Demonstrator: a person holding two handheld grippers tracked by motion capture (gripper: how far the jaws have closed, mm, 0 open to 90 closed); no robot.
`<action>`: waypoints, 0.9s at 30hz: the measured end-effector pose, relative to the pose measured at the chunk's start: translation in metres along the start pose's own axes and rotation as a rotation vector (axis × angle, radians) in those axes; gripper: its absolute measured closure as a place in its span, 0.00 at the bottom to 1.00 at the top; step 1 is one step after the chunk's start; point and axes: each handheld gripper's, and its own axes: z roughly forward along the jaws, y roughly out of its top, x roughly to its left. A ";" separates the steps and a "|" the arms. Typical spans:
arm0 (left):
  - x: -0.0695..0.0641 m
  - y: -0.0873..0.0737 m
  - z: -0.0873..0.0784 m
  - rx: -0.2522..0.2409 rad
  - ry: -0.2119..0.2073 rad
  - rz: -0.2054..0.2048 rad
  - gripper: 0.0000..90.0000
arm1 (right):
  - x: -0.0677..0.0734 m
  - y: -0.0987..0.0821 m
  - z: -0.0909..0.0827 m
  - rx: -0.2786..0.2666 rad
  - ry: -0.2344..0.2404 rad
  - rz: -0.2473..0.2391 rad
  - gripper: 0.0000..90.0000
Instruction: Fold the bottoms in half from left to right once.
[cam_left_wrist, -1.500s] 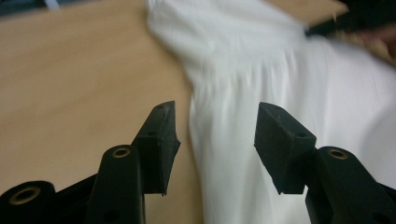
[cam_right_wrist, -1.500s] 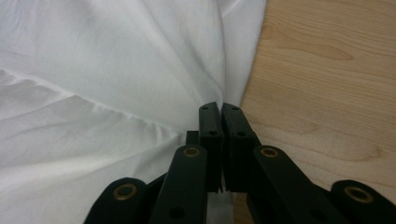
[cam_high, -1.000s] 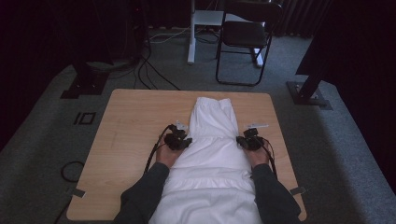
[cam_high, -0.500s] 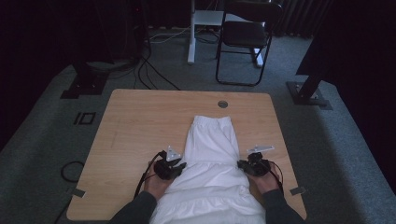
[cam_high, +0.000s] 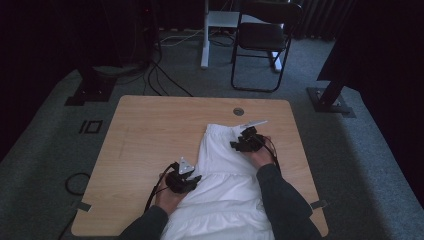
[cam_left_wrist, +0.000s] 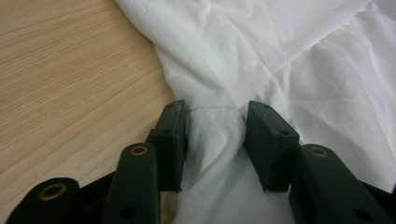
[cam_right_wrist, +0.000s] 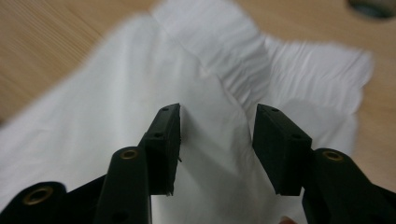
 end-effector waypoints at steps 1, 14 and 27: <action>-0.001 0.000 0.000 0.001 -0.004 0.003 0.62 | -0.001 0.000 0.009 0.046 -0.014 -0.010 0.75; -0.005 -0.002 -0.002 -0.001 -0.006 0.004 0.60 | -0.043 -0.028 0.008 0.005 -0.314 0.080 0.71; -0.011 -0.011 -0.010 -0.007 -0.006 0.011 0.60 | -0.046 -0.042 0.009 -0.041 -0.178 0.153 0.55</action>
